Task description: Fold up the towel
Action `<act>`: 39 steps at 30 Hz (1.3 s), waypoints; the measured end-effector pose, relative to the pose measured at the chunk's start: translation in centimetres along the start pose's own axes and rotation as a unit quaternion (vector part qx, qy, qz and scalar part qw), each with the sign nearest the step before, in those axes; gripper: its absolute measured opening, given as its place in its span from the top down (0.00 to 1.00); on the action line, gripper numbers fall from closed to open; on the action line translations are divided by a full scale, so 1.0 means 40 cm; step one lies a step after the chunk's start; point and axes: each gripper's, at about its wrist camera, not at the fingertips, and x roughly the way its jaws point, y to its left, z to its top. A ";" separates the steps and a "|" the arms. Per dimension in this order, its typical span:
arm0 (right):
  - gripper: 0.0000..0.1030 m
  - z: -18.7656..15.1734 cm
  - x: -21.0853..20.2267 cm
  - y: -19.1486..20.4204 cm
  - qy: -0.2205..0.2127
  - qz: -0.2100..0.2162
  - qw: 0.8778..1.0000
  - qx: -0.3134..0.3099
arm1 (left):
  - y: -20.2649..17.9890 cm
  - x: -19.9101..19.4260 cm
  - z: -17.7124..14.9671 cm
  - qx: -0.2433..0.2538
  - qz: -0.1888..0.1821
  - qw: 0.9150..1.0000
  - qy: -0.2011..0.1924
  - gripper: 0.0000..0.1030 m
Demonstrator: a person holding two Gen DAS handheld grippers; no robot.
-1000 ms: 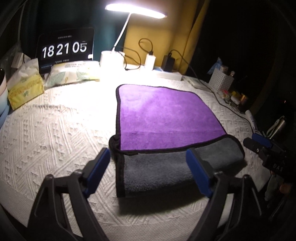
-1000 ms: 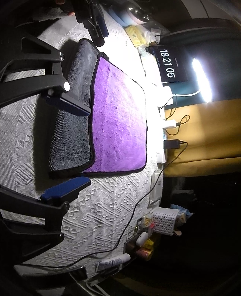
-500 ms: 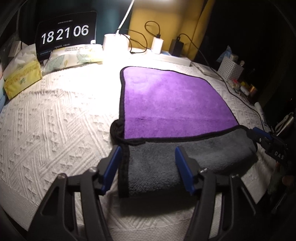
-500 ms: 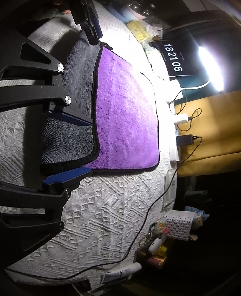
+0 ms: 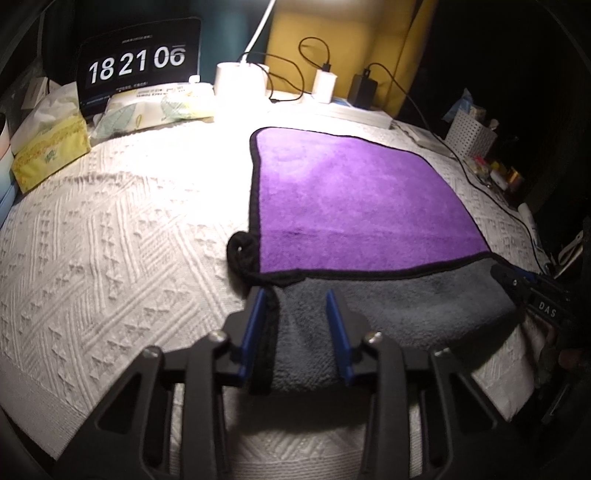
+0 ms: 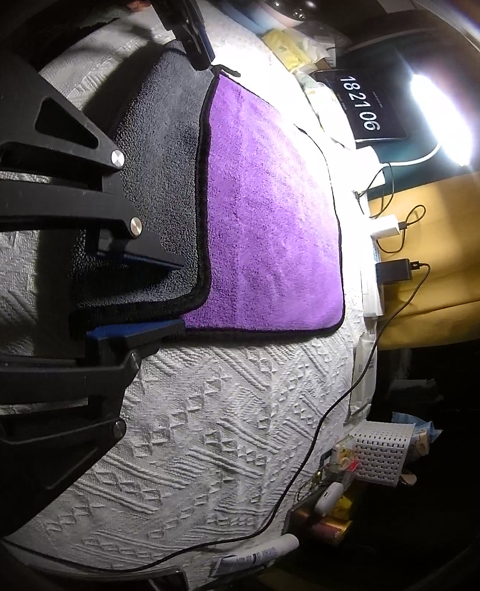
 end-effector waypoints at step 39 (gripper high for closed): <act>0.95 0.046 -0.126 0.007 -0.086 -0.017 0.996 -0.005 | -0.028 -0.065 0.050 0.024 -0.019 0.998 -0.062 0.92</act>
